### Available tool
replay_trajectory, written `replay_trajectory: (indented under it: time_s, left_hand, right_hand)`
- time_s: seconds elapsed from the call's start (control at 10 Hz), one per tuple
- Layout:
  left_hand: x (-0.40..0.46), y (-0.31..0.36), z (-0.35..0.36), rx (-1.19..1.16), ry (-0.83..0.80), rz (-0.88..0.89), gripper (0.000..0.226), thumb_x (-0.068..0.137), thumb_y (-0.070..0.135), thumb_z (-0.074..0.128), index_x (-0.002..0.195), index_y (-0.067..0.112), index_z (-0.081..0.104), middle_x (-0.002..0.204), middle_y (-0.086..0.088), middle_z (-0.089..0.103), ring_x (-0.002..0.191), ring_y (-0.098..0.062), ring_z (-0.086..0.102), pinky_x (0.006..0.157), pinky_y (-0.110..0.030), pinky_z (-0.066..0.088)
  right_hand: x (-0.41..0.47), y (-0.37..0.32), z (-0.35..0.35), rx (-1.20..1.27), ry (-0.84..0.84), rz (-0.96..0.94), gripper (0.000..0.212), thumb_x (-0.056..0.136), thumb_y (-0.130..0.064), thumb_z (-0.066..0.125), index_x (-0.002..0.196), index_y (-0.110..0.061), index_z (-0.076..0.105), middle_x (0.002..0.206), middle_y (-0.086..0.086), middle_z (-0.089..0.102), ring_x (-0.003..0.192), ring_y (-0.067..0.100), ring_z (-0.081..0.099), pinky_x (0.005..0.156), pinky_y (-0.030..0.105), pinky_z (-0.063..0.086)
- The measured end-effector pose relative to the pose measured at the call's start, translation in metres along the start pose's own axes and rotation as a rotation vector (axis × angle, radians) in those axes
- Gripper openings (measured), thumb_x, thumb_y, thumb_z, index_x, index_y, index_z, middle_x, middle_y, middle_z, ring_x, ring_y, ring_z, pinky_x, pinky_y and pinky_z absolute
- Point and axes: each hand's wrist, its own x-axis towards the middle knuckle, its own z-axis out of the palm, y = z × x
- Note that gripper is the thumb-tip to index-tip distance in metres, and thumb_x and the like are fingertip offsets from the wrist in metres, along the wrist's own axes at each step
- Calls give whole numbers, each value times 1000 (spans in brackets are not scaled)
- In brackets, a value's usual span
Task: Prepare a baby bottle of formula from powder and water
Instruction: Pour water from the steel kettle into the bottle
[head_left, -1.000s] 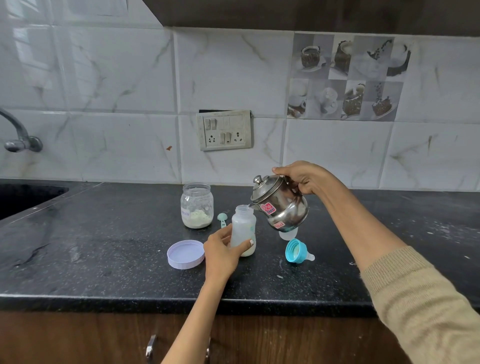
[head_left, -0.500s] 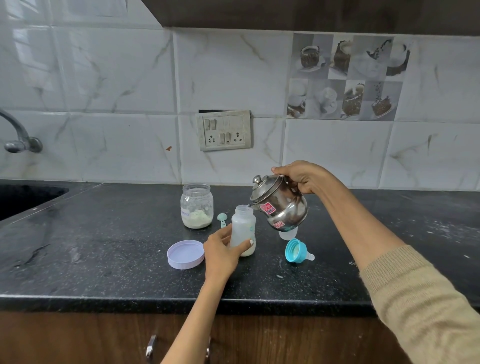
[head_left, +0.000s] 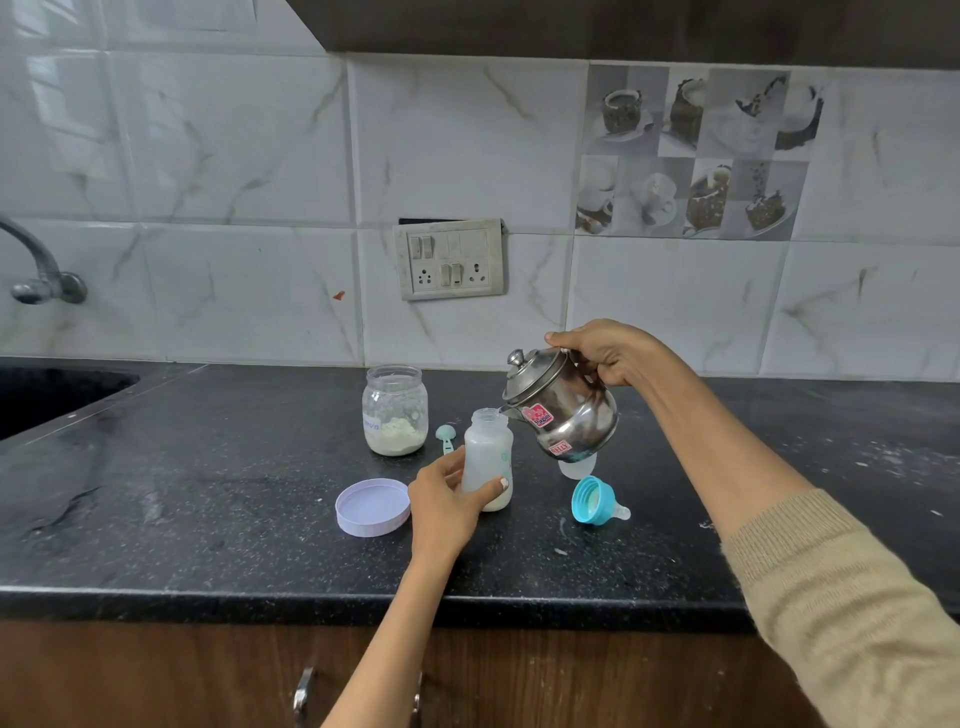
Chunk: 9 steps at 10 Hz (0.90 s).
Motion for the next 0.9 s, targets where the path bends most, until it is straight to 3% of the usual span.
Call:
replay_trajectory:
  time_s: [0.3, 0.6, 0.8, 0.9]
  left_hand:
    - [1, -1, 0, 3, -5, 1, 62, 66, 17, 83, 123, 11, 60, 120, -4, 65, 97, -8, 59, 83, -20, 45]
    - [-1, 1, -1, 1, -7, 9, 61, 67, 15, 82, 123, 11, 60, 120, -5, 65, 94, -7, 58, 78, -18, 42]
    - [-2, 2, -1, -2, -10, 5, 60, 67, 15, 82, 123, 11, 60, 119, -4, 66, 94, -7, 58, 79, -19, 43]
    - [-1, 0, 0, -3, -10, 9, 59, 66, 14, 82, 122, 10, 62, 118, -4, 66, 93, -7, 59, 76, -15, 42]
  right_hand:
    - [-4, 0, 0, -3, 11, 1, 20, 90, -26, 61, 85, -8, 55, 83, 8, 49, 70, 18, 49, 57, 30, 47]
    - [-6, -1, 0, -18, 5, 2, 23, 90, -27, 61, 97, -6, 57, 82, 8, 51, 70, 19, 51, 57, 34, 49]
    - [-4, -1, 0, -21, 11, 4, 23, 90, -27, 61, 81, -8, 54, 81, 7, 50, 70, 19, 50, 58, 32, 47]
    - [-2, -1, 0, -27, 14, -4, 22, 90, -28, 61, 83, -8, 55, 82, 7, 48, 71, 19, 48, 61, 32, 47]
